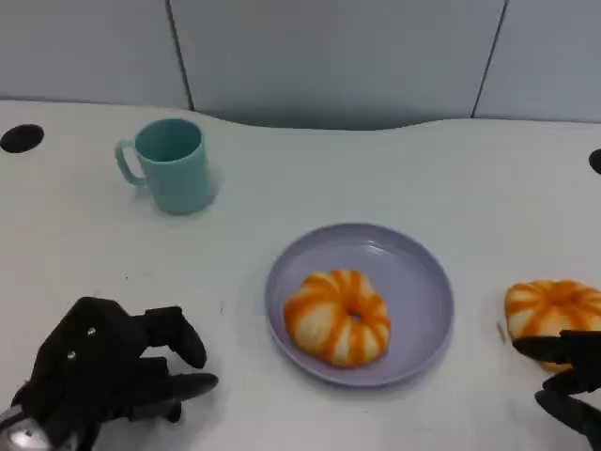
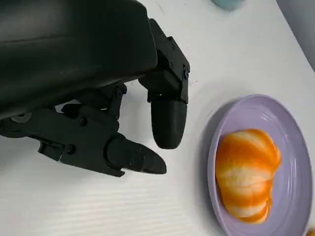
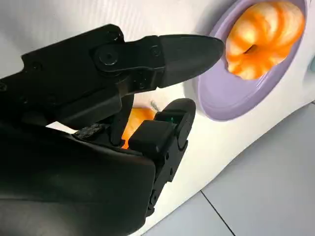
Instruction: Grasp the bread from the table and place it into the plate.
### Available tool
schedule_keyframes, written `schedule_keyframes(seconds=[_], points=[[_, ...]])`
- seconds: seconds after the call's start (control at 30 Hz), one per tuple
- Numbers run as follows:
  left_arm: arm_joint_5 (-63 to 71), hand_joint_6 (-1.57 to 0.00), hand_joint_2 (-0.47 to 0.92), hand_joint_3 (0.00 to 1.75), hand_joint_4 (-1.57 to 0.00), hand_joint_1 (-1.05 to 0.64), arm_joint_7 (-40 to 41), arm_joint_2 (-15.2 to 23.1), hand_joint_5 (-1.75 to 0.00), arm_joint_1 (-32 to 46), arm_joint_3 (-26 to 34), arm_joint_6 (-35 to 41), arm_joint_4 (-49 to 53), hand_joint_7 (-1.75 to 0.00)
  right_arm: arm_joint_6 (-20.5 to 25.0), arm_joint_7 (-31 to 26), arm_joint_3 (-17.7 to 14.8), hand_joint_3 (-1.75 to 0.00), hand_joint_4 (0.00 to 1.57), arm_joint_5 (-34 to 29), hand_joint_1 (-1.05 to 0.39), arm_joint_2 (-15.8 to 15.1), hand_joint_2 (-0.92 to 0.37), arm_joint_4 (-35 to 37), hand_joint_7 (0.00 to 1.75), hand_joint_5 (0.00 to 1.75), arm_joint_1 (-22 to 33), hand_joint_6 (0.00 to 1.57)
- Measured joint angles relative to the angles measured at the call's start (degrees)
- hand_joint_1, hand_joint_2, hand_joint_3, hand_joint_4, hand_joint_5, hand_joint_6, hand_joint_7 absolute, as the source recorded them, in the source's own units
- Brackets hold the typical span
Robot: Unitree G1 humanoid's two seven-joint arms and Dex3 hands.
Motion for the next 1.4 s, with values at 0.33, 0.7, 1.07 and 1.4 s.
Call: schedule_keyframes(seconds=[0.33, 0.7, 1.07, 1.4], points=[[0.10, -0.55, 0.92, 0.06, -0.73, -0.24, 0.10, -0.09, -1.75, -0.94, -0.01, -3.44, 3.05, -1.75, -3.07, -0.80, 0.00, -0.26, 0.70, 0.18, -0.25, 0.01, -0.92, 3.10, 0.03, 0.70, -0.98, 0.86], [0.01, -0.56, 0.91, 0.05, -0.72, -0.24, 0.11, -0.51, -1.75, -3.17, -0.01, -5.56, 6.73, -1.75, -2.85, -1.18, 0.09, -0.28, 0.68, -0.23, -0.26, 0.01, -0.92, 4.58, 0.03, 0.69, -2.43, 0.85], [-0.12, -0.55, 0.92, 0.04, -0.74, -0.25, 0.06, -0.61, -1.75, -3.40, 0.15, -6.07, 7.32, -1.75, -3.48, -1.48, 0.30, -0.25, 0.71, -0.32, -0.23, 0.02, -0.92, 5.64, 0.03, 0.69, -3.07, 0.87], [-0.15, -0.52, 0.92, 0.06, -0.72, -0.24, -0.12, -0.48, -1.75, -3.40, 0.30, -6.80, 7.64, -1.75, -4.56, -1.84, 0.27, -0.23, 0.71, -0.32, -0.23, 0.02, -0.92, 6.34, 0.03, 0.70, -3.52, 0.88]])
